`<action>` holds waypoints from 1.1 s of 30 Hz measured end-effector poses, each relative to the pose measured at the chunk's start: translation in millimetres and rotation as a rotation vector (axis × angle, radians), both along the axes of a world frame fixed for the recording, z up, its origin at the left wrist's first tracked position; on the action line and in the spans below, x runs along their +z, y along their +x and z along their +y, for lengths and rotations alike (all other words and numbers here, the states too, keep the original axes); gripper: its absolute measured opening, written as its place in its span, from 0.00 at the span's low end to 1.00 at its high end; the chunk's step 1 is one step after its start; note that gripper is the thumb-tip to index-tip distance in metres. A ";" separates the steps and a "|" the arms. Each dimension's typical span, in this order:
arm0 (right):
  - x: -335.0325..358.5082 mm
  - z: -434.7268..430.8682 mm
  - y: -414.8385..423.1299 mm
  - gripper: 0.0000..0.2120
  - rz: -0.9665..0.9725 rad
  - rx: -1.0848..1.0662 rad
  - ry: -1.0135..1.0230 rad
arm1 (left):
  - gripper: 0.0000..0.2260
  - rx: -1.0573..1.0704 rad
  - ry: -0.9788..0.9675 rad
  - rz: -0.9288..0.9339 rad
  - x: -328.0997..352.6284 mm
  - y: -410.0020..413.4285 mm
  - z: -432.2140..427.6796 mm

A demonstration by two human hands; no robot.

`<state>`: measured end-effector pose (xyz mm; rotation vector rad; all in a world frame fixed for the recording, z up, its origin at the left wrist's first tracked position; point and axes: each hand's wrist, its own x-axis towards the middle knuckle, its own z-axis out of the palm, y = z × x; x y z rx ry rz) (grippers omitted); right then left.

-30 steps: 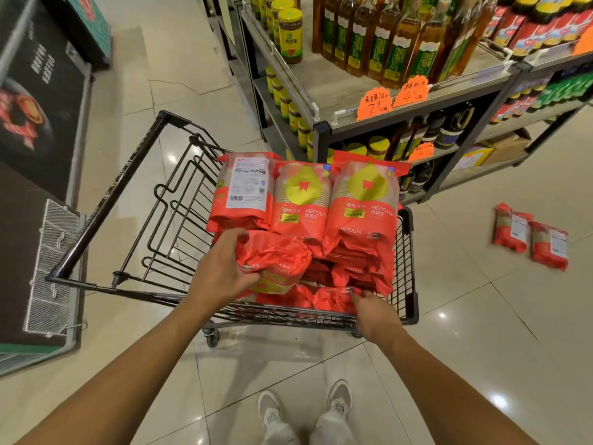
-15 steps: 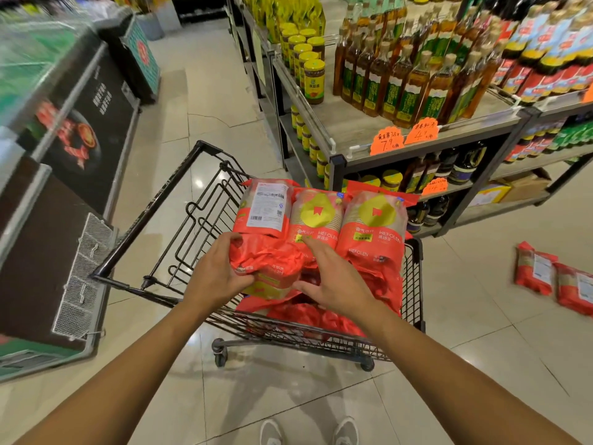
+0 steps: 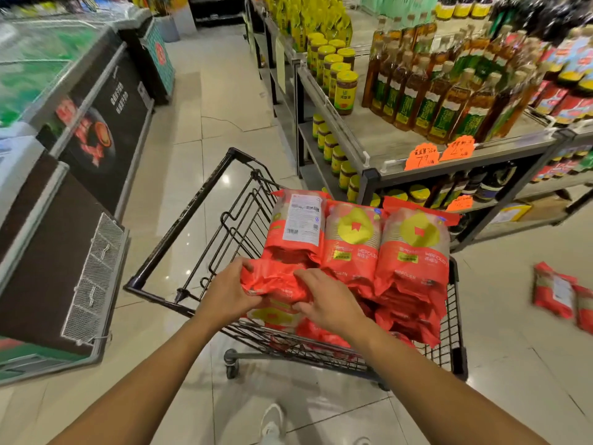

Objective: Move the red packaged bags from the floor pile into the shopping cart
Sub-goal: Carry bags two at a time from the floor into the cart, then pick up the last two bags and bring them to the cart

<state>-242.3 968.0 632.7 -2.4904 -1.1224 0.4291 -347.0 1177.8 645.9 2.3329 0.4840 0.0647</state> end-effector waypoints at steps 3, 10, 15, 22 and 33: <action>-7.4 21.7 -4.3 0.34 -0.012 -0.031 -0.089 | 0.26 -0.052 -0.007 0.047 -18.5 4.6 28.7; -21.4 78.6 -15.9 0.33 0.002 -0.037 -0.282 | 0.30 -0.293 0.325 0.207 -49.5 20.5 87.5; -13.3 88.7 -18.4 0.34 0.026 -0.088 -0.291 | 0.37 -0.401 0.472 0.190 -51.1 24.5 100.4; 9.2 59.4 -16.0 0.35 0.007 -0.197 -0.167 | 0.37 -0.511 0.554 0.070 -19.7 40.9 62.7; 46.4 -134.7 -24.3 0.37 -0.214 -0.597 -0.156 | 0.33 -0.795 0.655 -0.271 29.0 104.8 -126.6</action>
